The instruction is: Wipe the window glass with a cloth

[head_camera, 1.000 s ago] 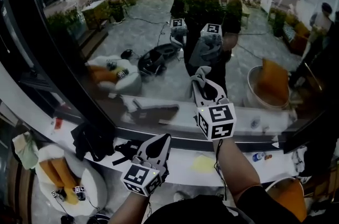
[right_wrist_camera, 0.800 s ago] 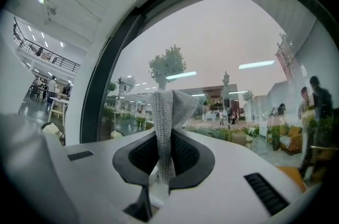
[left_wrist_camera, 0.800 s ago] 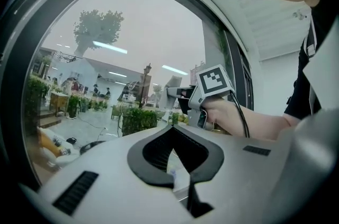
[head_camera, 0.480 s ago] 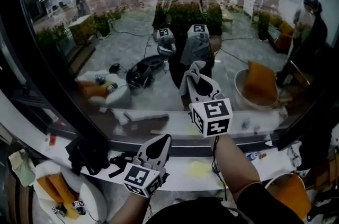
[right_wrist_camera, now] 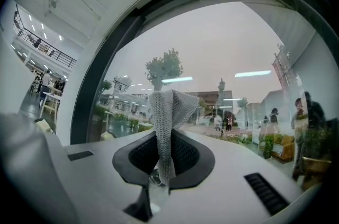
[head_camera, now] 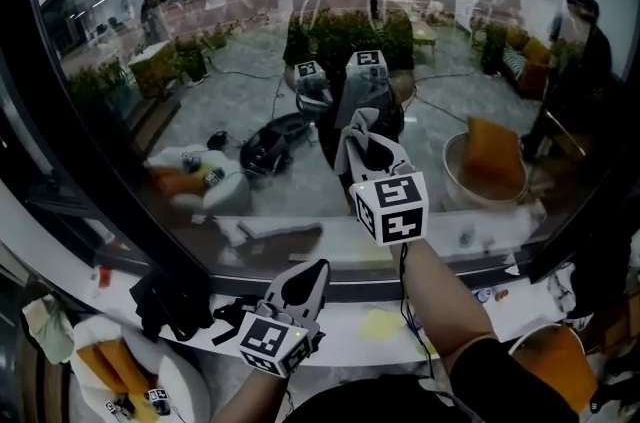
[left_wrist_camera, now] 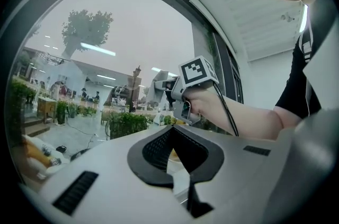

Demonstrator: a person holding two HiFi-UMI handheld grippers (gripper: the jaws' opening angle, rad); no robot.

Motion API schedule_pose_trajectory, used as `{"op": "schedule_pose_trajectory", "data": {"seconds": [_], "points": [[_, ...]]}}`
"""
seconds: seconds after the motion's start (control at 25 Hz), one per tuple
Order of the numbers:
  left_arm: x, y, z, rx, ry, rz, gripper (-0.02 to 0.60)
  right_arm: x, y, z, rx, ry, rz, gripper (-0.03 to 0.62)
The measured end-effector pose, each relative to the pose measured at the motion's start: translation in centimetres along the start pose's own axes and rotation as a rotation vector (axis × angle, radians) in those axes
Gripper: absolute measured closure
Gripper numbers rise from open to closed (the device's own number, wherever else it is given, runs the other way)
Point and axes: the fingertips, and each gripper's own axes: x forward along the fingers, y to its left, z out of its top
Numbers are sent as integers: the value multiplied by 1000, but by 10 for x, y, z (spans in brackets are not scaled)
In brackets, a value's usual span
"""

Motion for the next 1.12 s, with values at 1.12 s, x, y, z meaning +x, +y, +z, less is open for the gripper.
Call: {"op": "schedule_pose_trajectory", "data": {"seconds": [1.12], "points": [[18, -17, -24, -17, 32, -67, 575, -6, -42, -17, -4, 37, -67, 542]]}}
